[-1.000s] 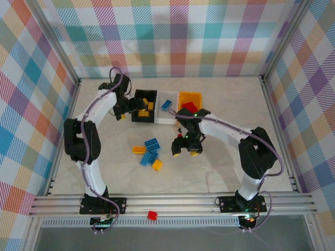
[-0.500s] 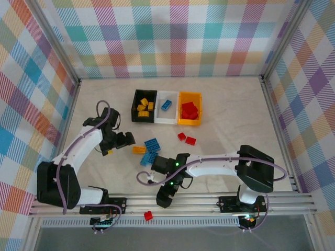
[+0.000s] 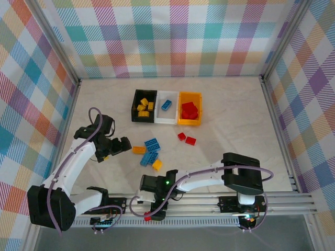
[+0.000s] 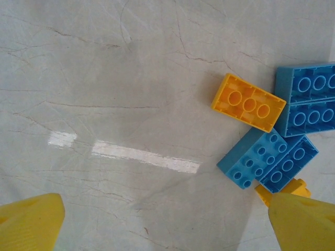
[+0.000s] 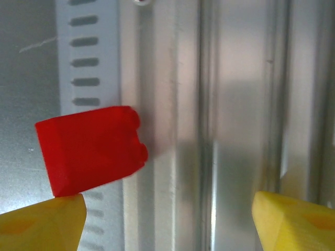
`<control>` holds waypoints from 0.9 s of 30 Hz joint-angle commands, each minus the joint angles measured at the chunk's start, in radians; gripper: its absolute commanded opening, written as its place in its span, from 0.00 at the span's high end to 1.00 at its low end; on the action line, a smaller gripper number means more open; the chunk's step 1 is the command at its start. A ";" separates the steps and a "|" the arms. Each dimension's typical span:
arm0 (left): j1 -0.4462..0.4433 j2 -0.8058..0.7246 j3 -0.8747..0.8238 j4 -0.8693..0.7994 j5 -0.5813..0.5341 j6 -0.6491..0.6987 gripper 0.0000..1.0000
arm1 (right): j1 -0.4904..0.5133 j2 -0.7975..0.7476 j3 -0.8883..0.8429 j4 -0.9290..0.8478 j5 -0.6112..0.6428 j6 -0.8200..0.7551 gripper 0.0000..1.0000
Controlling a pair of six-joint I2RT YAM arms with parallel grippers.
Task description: Sort the legos into containers by color
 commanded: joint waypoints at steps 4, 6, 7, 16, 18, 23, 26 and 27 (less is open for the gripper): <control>0.010 0.006 -0.012 -0.027 0.005 -0.003 0.00 | 0.053 0.073 0.065 0.029 0.131 -0.049 0.16; 0.011 0.001 -0.011 -0.030 0.006 -0.001 0.00 | 0.055 0.110 0.095 0.019 0.182 0.001 0.16; 0.010 -0.002 -0.011 -0.032 0.006 -0.002 0.00 | 0.054 0.118 0.100 0.029 0.201 0.018 0.16; 0.011 -0.034 -0.008 -0.043 -0.009 -0.009 0.00 | -0.008 0.082 0.110 0.034 0.148 0.149 0.17; 0.011 -0.041 -0.010 -0.043 -0.012 -0.012 0.00 | -0.003 0.060 0.094 0.016 0.104 0.147 0.18; 0.011 -0.037 -0.010 -0.038 -0.012 -0.011 0.00 | 0.040 0.019 0.087 -0.059 0.016 0.096 0.18; 0.011 -0.033 -0.012 -0.036 -0.009 -0.009 0.00 | 0.042 0.039 0.110 -0.067 0.002 0.076 0.18; 0.011 -0.032 -0.010 -0.037 -0.009 -0.010 0.00 | 0.043 0.053 0.126 -0.068 -0.002 0.070 0.18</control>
